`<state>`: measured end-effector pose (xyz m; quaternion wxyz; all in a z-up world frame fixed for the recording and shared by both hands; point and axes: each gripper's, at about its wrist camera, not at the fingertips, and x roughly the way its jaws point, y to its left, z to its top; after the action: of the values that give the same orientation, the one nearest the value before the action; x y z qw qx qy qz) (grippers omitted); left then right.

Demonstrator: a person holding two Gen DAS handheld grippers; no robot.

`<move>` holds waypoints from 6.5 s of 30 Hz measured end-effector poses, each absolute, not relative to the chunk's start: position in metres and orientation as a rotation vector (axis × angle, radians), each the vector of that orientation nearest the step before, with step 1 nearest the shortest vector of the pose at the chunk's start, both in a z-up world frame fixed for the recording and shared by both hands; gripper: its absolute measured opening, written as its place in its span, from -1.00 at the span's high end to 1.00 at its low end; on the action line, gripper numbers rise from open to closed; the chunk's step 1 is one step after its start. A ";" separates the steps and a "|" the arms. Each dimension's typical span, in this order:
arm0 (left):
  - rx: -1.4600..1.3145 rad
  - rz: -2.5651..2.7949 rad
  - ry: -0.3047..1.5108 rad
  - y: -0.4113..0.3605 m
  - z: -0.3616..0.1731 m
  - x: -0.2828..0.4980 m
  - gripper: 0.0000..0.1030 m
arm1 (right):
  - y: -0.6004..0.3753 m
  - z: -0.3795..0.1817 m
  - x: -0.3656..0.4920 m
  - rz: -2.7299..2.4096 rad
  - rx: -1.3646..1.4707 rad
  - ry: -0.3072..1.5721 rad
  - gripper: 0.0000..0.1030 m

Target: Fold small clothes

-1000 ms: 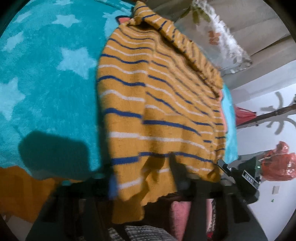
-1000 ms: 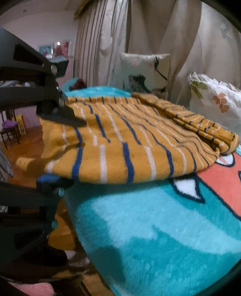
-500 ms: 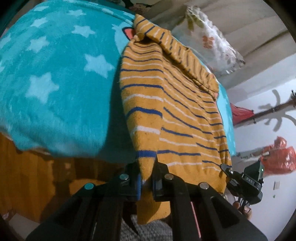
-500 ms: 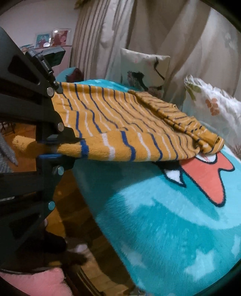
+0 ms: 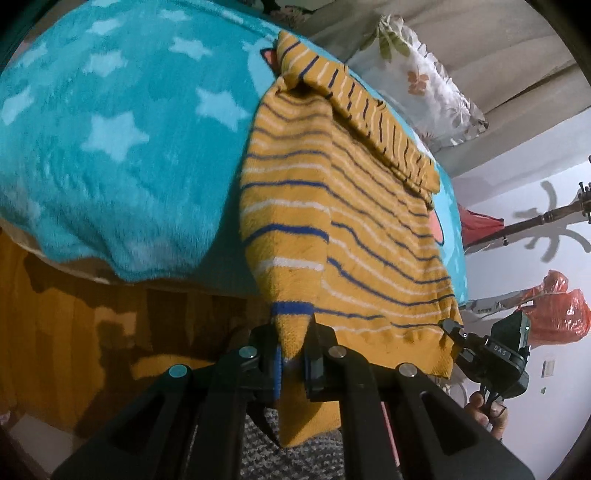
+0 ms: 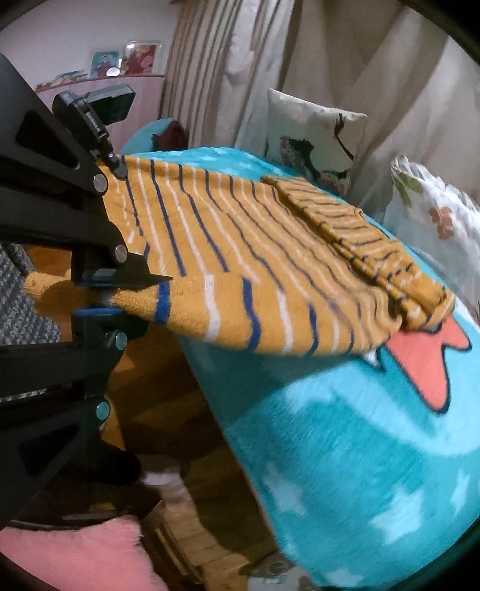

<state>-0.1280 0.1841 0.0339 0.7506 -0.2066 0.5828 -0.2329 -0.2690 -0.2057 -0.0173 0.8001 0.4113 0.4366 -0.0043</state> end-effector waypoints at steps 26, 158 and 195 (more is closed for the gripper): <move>-0.601 -0.298 1.204 0.056 0.063 0.128 0.85 | -0.340 0.038 0.008 0.159 0.909 0.960 0.83; -0.100 -0.383 1.145 0.126 0.077 0.089 0.06 | -0.314 0.070 -0.038 -0.263 0.512 0.901 0.67; -0.144 -0.340 1.278 0.093 0.042 0.140 -0.17 | -0.321 0.042 -0.038 -0.341 0.619 0.926 -0.04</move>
<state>0.1403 0.0931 0.0421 0.7867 -0.0670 0.5931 -0.1578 -0.0377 -0.3212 0.0420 0.8350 0.2922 0.4375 -0.1612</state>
